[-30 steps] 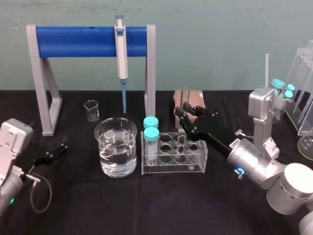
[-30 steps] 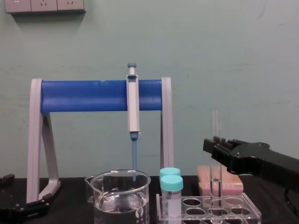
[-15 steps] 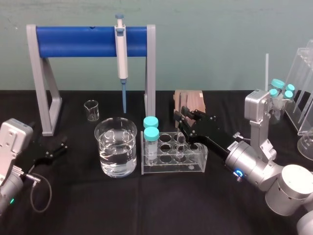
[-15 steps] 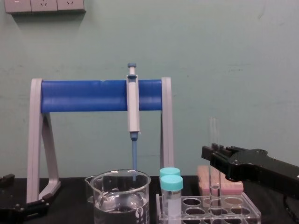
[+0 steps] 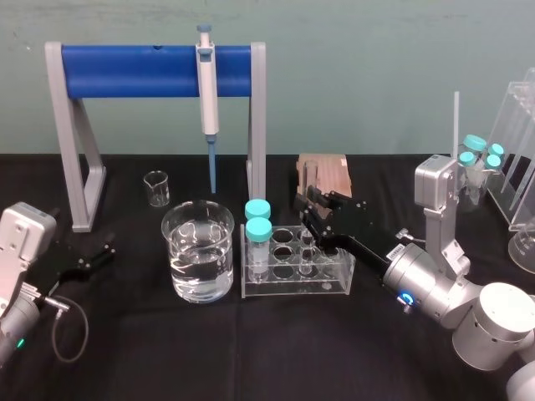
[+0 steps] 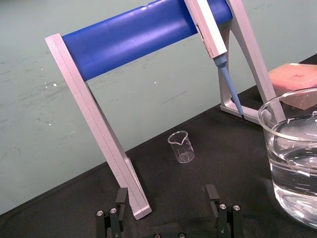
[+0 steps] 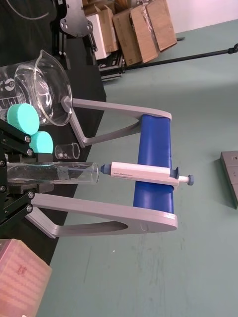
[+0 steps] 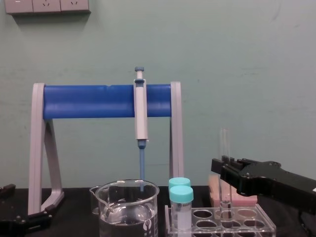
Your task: Hold the test tube with one hand and immerse one end into the beaker, then return it to the test tube rack.
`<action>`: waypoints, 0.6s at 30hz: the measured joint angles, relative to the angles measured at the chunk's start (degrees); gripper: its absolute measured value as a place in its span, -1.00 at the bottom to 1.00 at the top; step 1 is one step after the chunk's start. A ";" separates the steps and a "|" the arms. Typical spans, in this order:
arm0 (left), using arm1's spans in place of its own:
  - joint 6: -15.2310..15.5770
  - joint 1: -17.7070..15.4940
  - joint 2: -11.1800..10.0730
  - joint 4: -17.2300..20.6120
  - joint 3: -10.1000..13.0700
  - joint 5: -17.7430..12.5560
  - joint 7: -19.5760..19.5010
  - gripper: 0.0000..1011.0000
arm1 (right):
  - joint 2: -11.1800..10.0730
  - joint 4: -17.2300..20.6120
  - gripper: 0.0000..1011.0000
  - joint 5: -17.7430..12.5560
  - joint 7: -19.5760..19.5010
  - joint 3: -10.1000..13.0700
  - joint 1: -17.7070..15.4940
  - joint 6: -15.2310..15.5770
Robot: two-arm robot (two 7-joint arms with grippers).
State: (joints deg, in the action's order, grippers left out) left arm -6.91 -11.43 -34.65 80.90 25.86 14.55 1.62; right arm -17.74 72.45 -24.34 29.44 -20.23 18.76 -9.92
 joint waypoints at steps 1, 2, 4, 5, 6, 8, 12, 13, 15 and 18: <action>0.00 0.00 0.00 0.00 0.00 0.00 0.00 0.98 | -0.02 0.00 -0.55 0.00 0.00 0.00 -0.03 0.02; 0.00 0.00 0.00 0.00 0.00 0.00 0.00 0.98 | -0.03 0.00 -0.55 0.00 0.00 0.00 -0.05 0.04; 0.00 0.00 0.00 0.00 0.00 0.00 0.00 0.98 | -0.07 0.00 -0.55 0.00 0.00 0.01 -0.06 0.10; 0.00 0.00 0.00 0.00 0.00 0.00 0.00 0.98 | -0.08 0.02 -0.55 -0.01 0.00 0.01 -0.07 0.14; 0.00 0.00 0.00 0.00 0.00 0.00 0.00 0.98 | -0.09 0.02 -0.55 0.00 0.00 0.01 -0.08 0.15; 0.00 0.00 0.00 0.00 0.00 0.00 0.00 0.98 | -0.12 0.02 -0.55 -0.01 -0.01 0.01 -0.09 0.16; 0.00 0.00 0.00 0.00 0.00 0.00 0.00 0.98 | -0.18 -0.06 -0.55 0.00 -0.02 0.02 -0.11 0.19; 0.00 0.00 0.00 0.00 0.00 0.00 0.00 0.98 | -0.19 -0.07 -0.55 0.00 -0.03 0.02 -0.12 0.20; 0.00 0.00 0.00 0.00 0.00 0.00 0.00 0.98 | -0.23 -0.07 -0.55 0.02 -0.06 0.01 -0.20 0.26; 0.00 0.00 0.00 0.00 0.00 0.00 0.00 0.98 | -0.24 -0.05 -0.55 0.04 -0.10 -0.02 -0.28 0.44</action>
State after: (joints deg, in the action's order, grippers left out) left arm -6.91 -11.43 -34.65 80.90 25.86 14.55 1.62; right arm -17.99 72.41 -24.30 29.34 -20.26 18.48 -9.49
